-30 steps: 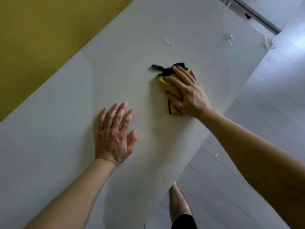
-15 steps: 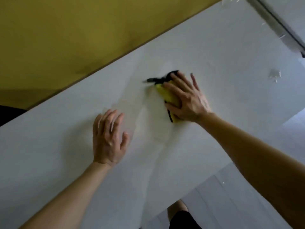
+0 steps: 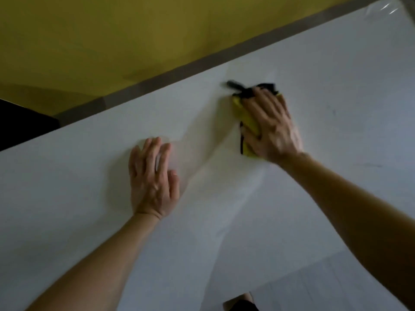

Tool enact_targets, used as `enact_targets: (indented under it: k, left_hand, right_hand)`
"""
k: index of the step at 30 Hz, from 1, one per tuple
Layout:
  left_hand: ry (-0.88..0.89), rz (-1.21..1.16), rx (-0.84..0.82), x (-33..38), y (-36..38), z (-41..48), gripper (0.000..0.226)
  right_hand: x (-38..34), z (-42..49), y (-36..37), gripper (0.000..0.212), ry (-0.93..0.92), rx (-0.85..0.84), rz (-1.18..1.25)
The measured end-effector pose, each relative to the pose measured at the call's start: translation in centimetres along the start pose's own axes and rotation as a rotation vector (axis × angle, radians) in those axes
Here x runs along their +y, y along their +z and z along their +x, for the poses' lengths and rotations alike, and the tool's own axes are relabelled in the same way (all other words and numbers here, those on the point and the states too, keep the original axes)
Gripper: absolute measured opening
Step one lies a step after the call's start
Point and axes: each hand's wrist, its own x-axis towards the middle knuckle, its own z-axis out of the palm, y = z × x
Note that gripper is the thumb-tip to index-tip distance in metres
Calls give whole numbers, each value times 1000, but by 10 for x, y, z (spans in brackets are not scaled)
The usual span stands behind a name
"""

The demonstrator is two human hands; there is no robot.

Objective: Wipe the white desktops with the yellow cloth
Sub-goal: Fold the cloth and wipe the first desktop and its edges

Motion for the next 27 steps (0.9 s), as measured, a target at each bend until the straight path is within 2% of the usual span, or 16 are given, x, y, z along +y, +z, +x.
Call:
enact_targets:
  k: [2, 4, 5, 7, 9, 11, 13, 15, 17, 18, 19, 21, 23, 24, 25, 27]
  left_hand:
    - [3, -8, 11, -1, 1, 1, 60]
    - [-6, -17, 2, -2, -1, 0, 61]
    - [-8, -21, -5, -2, -2, 0, 61]
    - [-3, -15, -9, -1, -3, 0, 65]
    - [-1, -16, -15, 0, -4, 1, 68]
    - [-5, -17, -14, 0, -3, 1, 65]
    - [-3, -17, -11, -1, -1, 1, 63]
    - [-7, -18, -8, 0, 0, 1, 63]
    - [-3, -13, -11, -1, 0, 1, 64]
    - [-3, -7, -14, -2, 0, 1, 64]
    - [-5, 4, -17, -3, 0, 0, 64]
    - [-13, 25, -7, -3, 2, -1, 63]
    - [-20, 17, -8, -4, 2, -2, 63]
    - [-16, 5, -15, -3, 1, -1, 64]
    - [-10, -8, -18, -3, 0, 0, 64]
    - [-7, -36, -18, -3, -1, 1, 65]
  right_hand:
    - [26, 29, -9, 71, 321, 35, -52]
    - [-9, 31, 1, 80, 425, 19, -34]
    - [-42, 19, 7, 82, 331, -11, -11]
    - [-103, -18, 22, 80, -81, -116, 84]
    - [-117, -37, 26, 74, -407, -214, 127]
    - [-82, -16, 23, 74, -435, -192, 137]
    - [-33, 15, 21, 71, -185, -30, 116]
    - [0, 38, 9, 71, 207, 68, 29]
    - [-18, 51, 15, 76, 499, 100, -46]
    - [-44, 54, 23, 76, 481, 111, -36]
    - [-75, 56, 33, 75, 350, 96, 6]
    - [-127, 53, 49, 70, -80, -35, 90]
    - [-130, 57, 50, 70, -393, -168, 116]
    - [-112, 65, 46, 72, -431, -174, 127]
    - [-85, 71, 43, 74, -376, -150, 140]
    - [-23, 81, 33, 68, -64, 5, 98]
